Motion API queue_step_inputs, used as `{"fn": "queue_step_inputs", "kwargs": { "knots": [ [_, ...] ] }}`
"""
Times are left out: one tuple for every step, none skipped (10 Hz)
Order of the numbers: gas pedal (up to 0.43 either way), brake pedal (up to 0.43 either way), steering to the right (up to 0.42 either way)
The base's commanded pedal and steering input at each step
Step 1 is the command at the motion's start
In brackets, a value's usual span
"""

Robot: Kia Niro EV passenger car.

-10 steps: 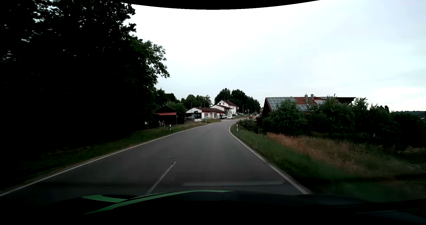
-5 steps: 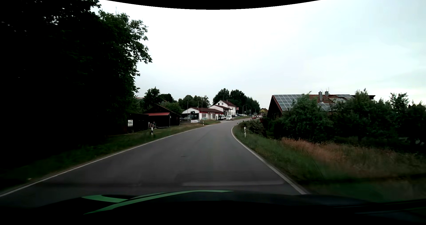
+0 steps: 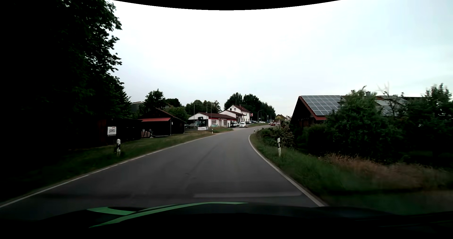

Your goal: Follow the waypoints while adhering to traffic rules and regulations

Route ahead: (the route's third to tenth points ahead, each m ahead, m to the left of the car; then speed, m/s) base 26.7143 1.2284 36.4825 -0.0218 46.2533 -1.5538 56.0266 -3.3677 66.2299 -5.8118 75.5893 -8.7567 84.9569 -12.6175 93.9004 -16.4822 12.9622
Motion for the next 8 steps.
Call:
{"fn": "queue_step_inputs", "kwargs": {
  "knots": [
    [0.028,0.000,0.007],
    [0.028,0.000,0.007],
    [0.020,0.000,0.007],
    [0.020,0.000,0.008],
    [0.020,0.000,0.009],
    [0.020,0.000,0.010],
    [0.020,0.000,0.012],
    [0.020,0.000,0.012]
  ]
}}
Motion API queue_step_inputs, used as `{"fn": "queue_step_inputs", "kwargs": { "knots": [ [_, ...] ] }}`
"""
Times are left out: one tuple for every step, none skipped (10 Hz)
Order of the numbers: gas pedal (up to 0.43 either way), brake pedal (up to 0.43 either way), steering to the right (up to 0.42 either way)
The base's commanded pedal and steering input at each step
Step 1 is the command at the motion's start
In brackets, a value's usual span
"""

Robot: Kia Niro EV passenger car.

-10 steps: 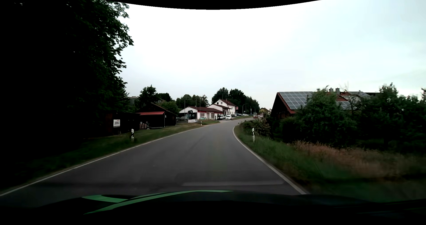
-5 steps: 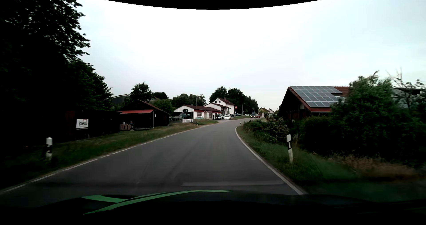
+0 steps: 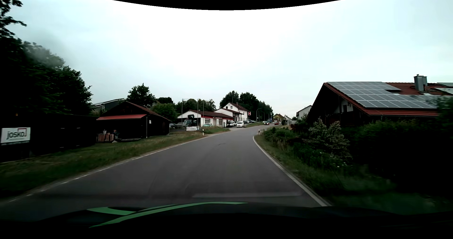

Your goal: Follow the waypoints while adhering to traffic rules and regulations

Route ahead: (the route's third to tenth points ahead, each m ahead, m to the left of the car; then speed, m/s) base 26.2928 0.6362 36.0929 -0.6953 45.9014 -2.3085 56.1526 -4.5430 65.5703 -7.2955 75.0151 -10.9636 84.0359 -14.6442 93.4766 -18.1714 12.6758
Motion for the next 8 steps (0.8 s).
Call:
{"fn": "queue_step_inputs", "kwargs": {
  "knots": [
    [0.020,0.000,0.013],
    [0.020,0.000,0.014],
    [0.020,0.000,0.015],
    [0.020,0.000,0.017],
    [0.020,0.000,0.018],
    [0.020,0.000,0.018],
    [0.028,0.000,0.018],
    [0.028,0.000,0.018]
  ]
}}
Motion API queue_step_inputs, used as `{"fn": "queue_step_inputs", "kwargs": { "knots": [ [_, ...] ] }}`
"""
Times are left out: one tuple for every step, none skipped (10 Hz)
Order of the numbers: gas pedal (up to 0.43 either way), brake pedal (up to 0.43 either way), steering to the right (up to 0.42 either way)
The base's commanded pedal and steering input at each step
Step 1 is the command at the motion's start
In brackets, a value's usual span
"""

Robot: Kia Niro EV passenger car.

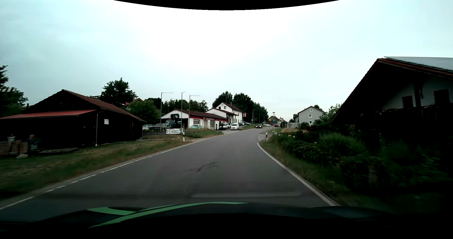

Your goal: Follow the waypoints while adhering to traffic rules and regulations

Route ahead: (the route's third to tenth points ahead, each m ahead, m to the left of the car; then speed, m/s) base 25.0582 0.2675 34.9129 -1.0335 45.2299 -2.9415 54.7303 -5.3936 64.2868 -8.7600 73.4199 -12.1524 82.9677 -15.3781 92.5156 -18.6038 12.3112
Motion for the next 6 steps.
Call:
{"fn": "queue_step_inputs", "kwargs": {
  "knots": [
    [0.028,0.000,0.018],
    [0.028,0.000,0.019],
    [0.039,0.000,0.019],
    [0.039,0.000,0.020],
    [0.039,0.000,0.021],
    [0.039,0.000,0.022]
  ]
}}
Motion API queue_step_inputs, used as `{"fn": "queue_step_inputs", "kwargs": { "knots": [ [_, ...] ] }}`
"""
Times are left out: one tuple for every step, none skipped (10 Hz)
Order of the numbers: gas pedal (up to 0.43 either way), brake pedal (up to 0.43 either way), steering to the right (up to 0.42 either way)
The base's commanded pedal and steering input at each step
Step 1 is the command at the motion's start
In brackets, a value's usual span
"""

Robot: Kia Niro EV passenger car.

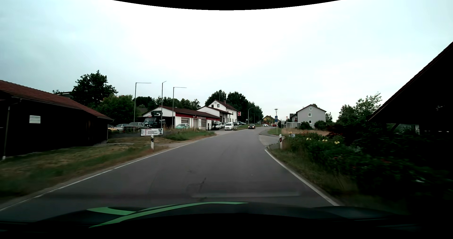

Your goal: Follow the waypoints while adhering to traffic rules and regulations

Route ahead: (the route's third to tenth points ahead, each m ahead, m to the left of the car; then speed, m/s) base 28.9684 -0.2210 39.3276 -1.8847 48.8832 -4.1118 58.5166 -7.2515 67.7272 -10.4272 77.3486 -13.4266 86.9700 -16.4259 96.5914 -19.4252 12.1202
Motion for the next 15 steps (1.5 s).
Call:
{"fn": "queue_step_inputs", "kwargs": {
  "knots": [
    [0.039,0.000,0.023],
    [0.039,0.000,0.023],
    [0.039,0.000,0.023],
    [0.039,0.000,0.023],
    [0.047,0.000,0.023],
    [0.047,0.000,0.023],
    [0.047,0.000,0.023],
    [0.047,0.000,0.022],
    [0.059,0.000,0.023],
    [0.059,0.000,0.023],
    [0.059,0.000,0.023],
    [0.059,0.000,0.023],
    [0.059,0.000,0.022],
    [0.059,0.000,0.023],
    [0.067,0.000,0.022]
  ]
}}
